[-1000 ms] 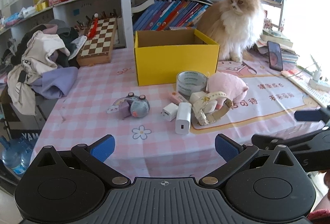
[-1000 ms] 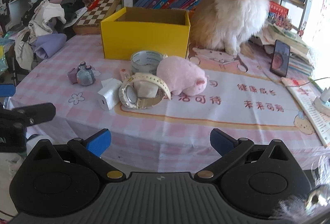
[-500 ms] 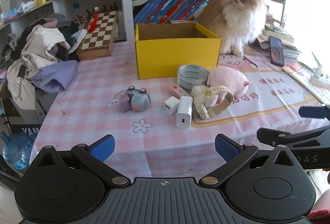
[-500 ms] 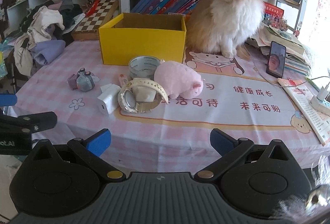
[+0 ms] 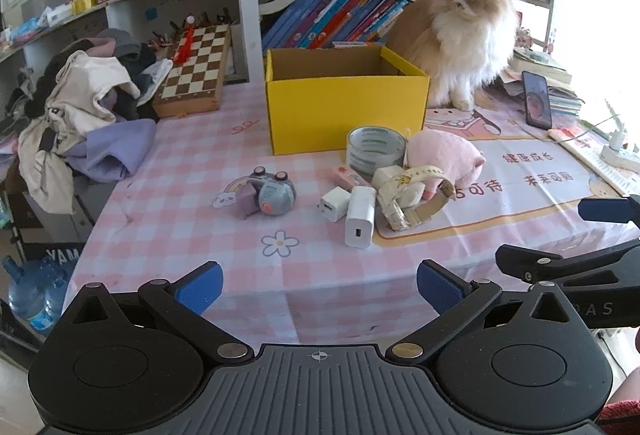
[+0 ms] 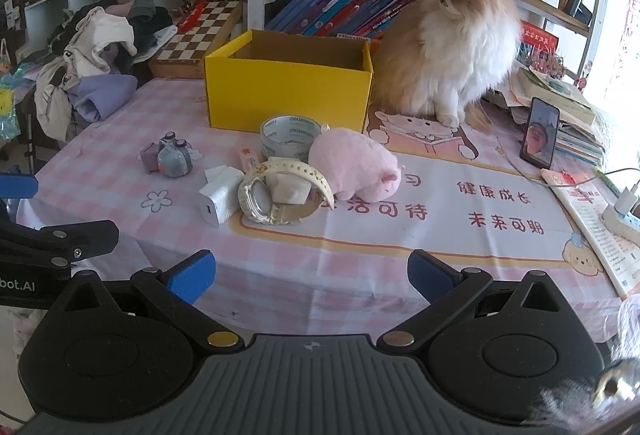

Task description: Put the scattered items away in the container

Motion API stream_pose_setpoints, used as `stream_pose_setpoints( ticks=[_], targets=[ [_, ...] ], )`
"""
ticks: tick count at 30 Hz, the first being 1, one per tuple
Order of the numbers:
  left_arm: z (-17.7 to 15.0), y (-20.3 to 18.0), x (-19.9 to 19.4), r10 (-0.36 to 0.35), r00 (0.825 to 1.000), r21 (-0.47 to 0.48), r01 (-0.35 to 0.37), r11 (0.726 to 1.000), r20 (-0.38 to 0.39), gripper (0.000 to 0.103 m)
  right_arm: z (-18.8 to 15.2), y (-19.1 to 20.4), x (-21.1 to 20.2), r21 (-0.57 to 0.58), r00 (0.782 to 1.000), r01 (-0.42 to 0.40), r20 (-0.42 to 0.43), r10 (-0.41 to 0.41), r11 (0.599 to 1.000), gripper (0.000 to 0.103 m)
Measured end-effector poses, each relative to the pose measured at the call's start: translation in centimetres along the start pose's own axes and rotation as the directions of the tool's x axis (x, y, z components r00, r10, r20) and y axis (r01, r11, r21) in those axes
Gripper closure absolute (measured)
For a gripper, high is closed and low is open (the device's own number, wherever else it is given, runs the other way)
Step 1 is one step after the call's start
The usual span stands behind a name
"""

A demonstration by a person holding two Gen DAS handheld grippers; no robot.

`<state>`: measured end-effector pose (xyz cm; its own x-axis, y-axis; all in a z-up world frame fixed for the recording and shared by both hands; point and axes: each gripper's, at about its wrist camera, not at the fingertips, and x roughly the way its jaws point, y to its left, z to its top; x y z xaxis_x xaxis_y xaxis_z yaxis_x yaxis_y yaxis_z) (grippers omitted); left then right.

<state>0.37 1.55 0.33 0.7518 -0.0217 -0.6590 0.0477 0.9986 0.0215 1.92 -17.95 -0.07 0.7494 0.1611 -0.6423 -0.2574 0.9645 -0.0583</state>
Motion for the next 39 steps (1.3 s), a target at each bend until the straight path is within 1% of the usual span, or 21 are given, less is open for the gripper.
stream_pose_setpoints(
  ticks=[5,7,11,13,17,22,25,28,30,33,39],
  targets=[
    [0.0,0.2,0.1,0.001,1.000,-0.001,-0.001,1.000,-0.003,0.000,0.1,-0.2,0.2,0.006,1.000,-0.002,-0.002,0.002,1.000,0.000],
    [0.0,0.3,0.1,0.000,1.000,0.009,0.000,1.000,0.000,0.000,0.2,-0.2,0.1,-0.006,1.000,-0.011,0.016,0.011,1.000,0.000],
    [0.1,0.6,0.1,-0.004,1.000,-0.003,0.004,1.000,0.000,0.000,0.8,0.1,-0.1,-0.110,0.996,-0.018,0.089,0.028,0.994,0.000],
    [0.1,0.8,0.2,-0.003,1.000,-0.009,0.003,1.000,-0.001,0.000,1.2,0.2,0.0,-0.127,0.996,-0.028,0.080,0.039,0.992,0.000],
    [0.1,1.3,0.2,-0.001,1.000,-0.020,0.001,1.000,-0.005,0.000,1.8,0.4,0.2,-0.116,0.996,-0.063,0.059,0.070,0.991,0.000],
    [0.2,2.1,0.6,0.014,1.000,-0.031,-0.014,0.999,0.000,0.000,2.0,1.1,0.5,-0.150,0.995,-0.067,0.060,0.076,0.986,0.000],
    [0.3,2.5,0.7,0.019,1.000,-0.033,-0.019,0.999,0.013,0.000,2.4,1.0,0.6,-0.135,0.996,-0.054,0.065,0.064,0.989,0.000],
    [0.3,2.4,0.4,-0.011,0.999,-0.023,0.012,1.000,0.039,0.000,2.2,0.8,0.4,-0.099,0.997,-0.021,0.075,0.029,0.995,0.000],
    [0.1,2.1,0.1,-0.014,0.998,-0.012,0.015,1.000,0.053,0.000,1.7,0.7,0.4,-0.079,0.998,-0.005,0.069,0.011,0.997,0.000],
    [-0.3,1.7,-0.1,-0.019,0.998,0.003,0.019,1.000,0.054,0.000,1.0,0.9,0.3,-0.066,0.999,-0.018,0.042,0.021,0.998,0.000],
    [-0.9,2.1,-0.4,-0.002,0.999,-0.022,0.003,1.000,0.054,0.000,0.3,2.0,0.1,-0.068,0.999,-0.039,0.034,0.042,0.997,0.002]
  ],
)
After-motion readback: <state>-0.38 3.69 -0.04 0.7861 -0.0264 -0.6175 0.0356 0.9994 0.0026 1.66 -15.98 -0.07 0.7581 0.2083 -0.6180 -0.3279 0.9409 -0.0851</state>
